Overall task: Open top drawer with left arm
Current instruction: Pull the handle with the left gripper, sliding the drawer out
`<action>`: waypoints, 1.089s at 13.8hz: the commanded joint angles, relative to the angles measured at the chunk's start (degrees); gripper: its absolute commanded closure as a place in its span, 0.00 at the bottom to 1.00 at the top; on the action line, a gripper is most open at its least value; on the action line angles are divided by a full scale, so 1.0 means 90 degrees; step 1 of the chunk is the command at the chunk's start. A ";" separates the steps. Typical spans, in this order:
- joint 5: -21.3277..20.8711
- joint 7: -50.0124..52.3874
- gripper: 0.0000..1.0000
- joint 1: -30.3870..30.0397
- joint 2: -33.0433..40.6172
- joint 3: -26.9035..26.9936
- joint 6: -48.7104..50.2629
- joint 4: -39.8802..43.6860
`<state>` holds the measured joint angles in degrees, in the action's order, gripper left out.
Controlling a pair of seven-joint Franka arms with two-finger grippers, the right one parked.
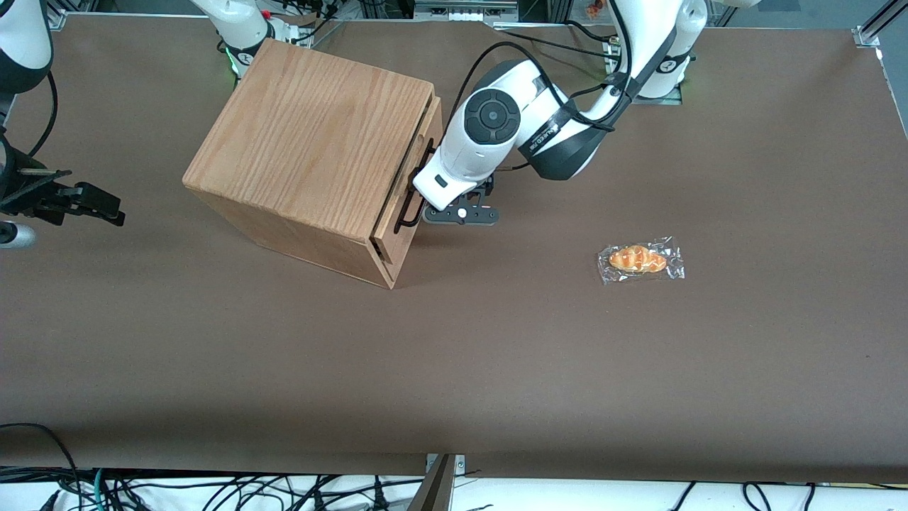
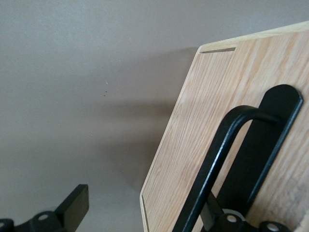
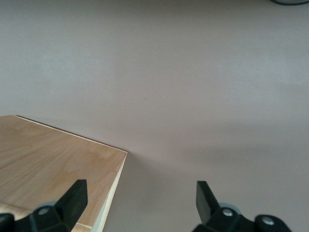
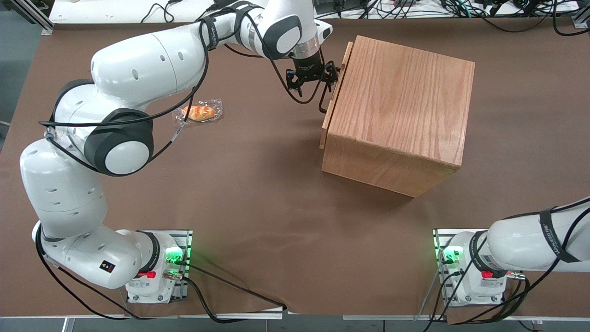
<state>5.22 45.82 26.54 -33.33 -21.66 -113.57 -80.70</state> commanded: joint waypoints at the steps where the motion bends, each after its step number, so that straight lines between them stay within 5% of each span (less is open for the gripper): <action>1: -0.0267 -0.0003 0.00 -0.0146 -0.0018 0.0033 0.0187 0.0021; 15: -0.0472 -0.0081 0.00 -0.0634 0.0090 0.0033 0.0520 -0.0008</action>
<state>4.38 44.56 22.04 -32.27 -21.89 -108.05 -80.70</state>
